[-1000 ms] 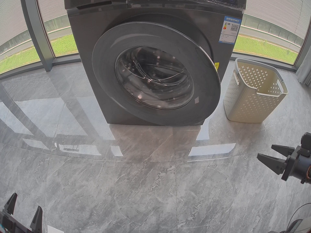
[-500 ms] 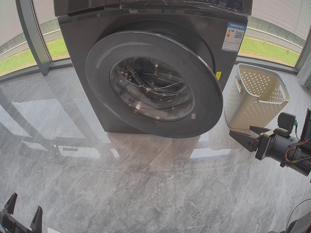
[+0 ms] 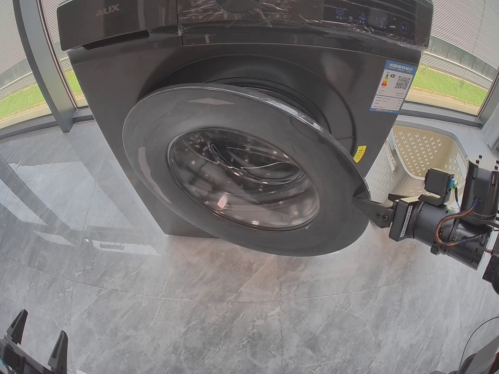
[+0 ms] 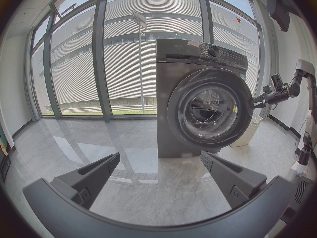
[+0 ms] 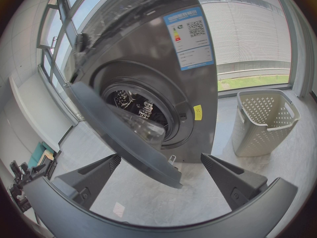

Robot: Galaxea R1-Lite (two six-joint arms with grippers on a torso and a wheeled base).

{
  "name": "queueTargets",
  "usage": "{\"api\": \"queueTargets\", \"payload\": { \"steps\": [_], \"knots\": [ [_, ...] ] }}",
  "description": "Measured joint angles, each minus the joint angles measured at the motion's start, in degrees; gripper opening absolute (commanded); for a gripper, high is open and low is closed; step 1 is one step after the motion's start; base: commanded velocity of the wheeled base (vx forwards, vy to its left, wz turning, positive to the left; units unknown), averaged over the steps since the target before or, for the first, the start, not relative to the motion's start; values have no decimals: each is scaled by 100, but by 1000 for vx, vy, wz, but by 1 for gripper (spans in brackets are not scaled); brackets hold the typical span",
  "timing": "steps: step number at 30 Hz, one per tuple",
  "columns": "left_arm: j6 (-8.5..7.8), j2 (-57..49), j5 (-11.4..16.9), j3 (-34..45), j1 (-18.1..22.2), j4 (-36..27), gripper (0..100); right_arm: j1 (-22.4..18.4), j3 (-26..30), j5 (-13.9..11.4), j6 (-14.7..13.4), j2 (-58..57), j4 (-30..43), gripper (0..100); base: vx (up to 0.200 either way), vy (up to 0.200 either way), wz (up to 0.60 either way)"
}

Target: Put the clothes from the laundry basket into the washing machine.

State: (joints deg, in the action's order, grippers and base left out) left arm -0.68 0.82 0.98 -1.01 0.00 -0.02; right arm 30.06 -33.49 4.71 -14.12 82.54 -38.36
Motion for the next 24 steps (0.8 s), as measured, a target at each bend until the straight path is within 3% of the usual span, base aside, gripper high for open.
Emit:
{"api": "queueTargets", "payload": {
  "steps": [7,14,19,24],
  "knots": [
    [-2,4,0,0,-2,0,100,-151,-176,232,-5,152,-15,100,0,0,0],
    [-7,4,2,0,-5,2,100,-230,-35,277,0,166,0,100,0,0,0],
    [-7,4,4,0,0,0,100,119,354,235,0,106,-1,100,0,0,0],
    [-10,6,4,0,0,2,100,642,731,30,-83,17,-15,100,0,0,0]
  ]
}}
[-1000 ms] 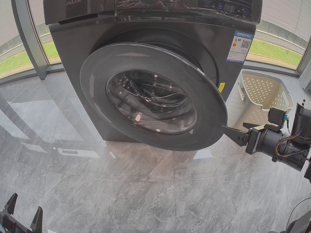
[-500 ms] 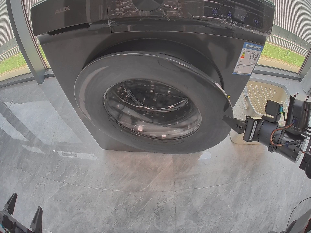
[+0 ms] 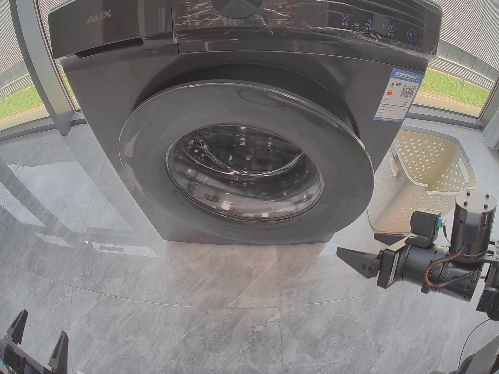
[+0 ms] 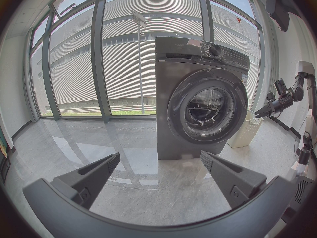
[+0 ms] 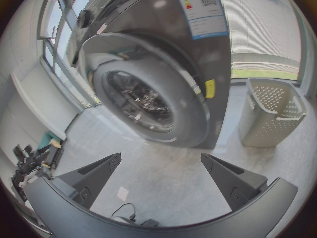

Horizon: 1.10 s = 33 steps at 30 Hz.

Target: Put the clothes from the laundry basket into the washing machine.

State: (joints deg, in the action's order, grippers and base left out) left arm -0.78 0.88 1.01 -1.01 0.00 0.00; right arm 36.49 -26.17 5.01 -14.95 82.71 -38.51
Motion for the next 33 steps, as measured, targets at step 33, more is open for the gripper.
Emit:
{"api": "queueTargets", "payload": {
  "steps": [33],
  "knots": [
    [0,5,27,0,-5,0,100,100,-955,243,-167,375,-1295,100,91,0,0]
  ]
}}
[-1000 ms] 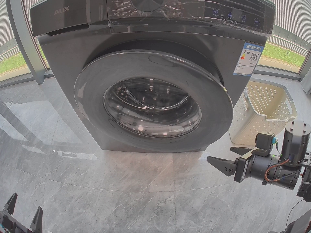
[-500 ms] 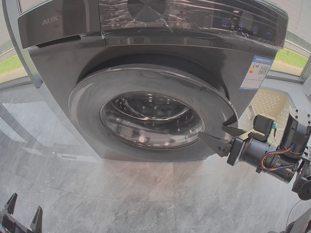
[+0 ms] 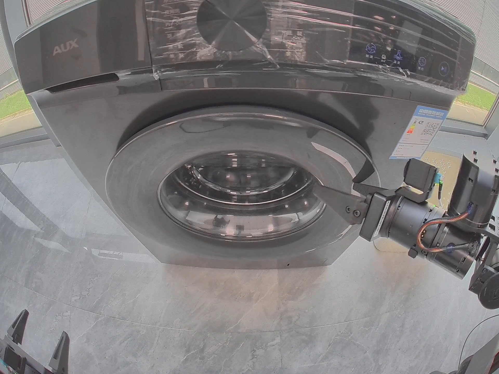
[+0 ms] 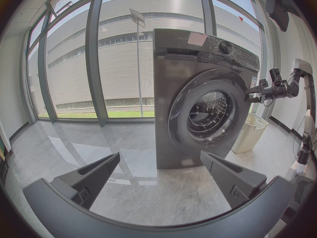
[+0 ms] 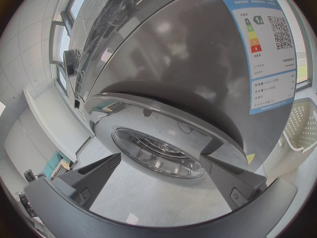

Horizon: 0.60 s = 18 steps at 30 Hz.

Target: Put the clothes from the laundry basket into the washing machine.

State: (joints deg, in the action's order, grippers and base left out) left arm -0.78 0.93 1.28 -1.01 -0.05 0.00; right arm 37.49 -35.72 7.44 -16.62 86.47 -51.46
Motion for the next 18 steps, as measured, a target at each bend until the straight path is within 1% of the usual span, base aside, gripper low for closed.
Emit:
{"api": "queueTargets", "payload": {
  "steps": [5,9,11,15,18],
  "knots": [
    [0,0,5,0,2,0,100,-20,2,22,4,-2,-41,100,0,0,0],
    [0,0,5,0,2,0,100,77,271,66,33,-72,-301,100,0,0,0],
    [2,0,5,0,5,0,100,151,557,71,50,-160,-416,100,0,0,0],
    [2,0,2,0,5,0,100,346,1438,-158,41,-444,-347,100,0,0,0],
    [2,0,5,0,2,0,100,421,2057,-282,33,-800,-288,100,0,0,0]
  ]
}}
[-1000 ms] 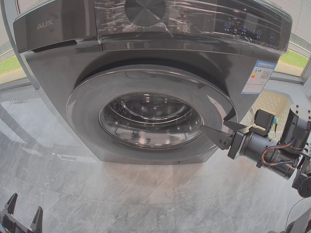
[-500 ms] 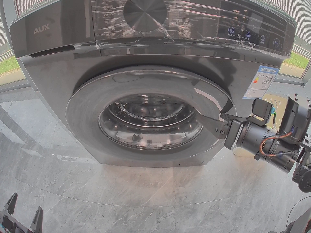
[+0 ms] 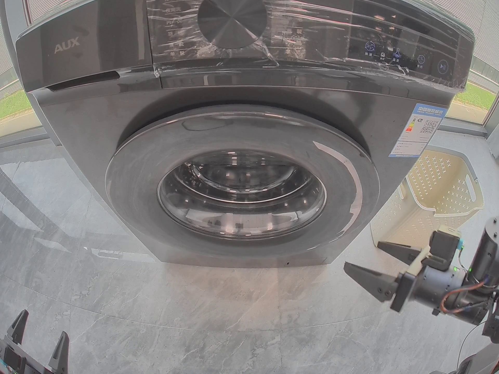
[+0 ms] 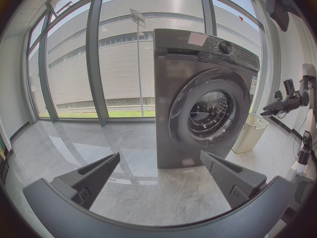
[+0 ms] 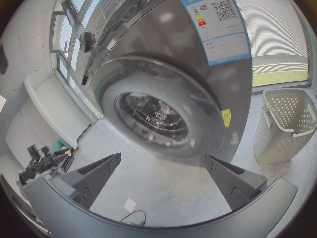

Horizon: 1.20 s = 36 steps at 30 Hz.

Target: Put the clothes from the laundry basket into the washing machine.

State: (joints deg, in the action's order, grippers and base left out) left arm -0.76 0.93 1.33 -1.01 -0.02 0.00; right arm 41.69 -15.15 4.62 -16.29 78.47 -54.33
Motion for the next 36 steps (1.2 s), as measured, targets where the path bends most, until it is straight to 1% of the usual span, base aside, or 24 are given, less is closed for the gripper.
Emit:
{"api": "queueTargets", "payload": {
  "steps": [4,7,10,15,18,20,24,28,33,36],
  "knots": [
    [-2,0,0,0,-2,0,100,15,479,-82,50,-651,74,100,0,0,0],
    [-4,0,0,0,-2,0,100,-201,719,-110,239,-1182,123,100,0,0,0],
    [-2,0,0,0,2,0,100,-667,881,-139,477,-1560,151,100,0,0,0],
    [-2,0,0,0,0,0,100,-1697,1100,-205,877,-2183,182,100,0,0,0],
    [-2,0,0,0,0,0,100,-2132,1229,-228,1011,-2569,236,100,0,0,0],
    [-2,0,0,0,-2,0,100,-2317,1304,-233,1057,-2828,316,100,0,0,0],
    [-4,0,0,0,-2,0,100,-2608,1386,-239,1162,-3374,877,100,0,0,0],
    [-2,0,0,0,-2,0,100,-2844,1410,-251,1262,-4085,1755,100,0,0,0],
    [-4,0,0,0,-2,0,100,-3073,1414,-251,1369,-5199,3017,100,0,0,0],
    [-2,0,0,0,-2,0,100,-3262,1414,-252,1429,-5822,3554,100,0,0,0]
  ]
}}
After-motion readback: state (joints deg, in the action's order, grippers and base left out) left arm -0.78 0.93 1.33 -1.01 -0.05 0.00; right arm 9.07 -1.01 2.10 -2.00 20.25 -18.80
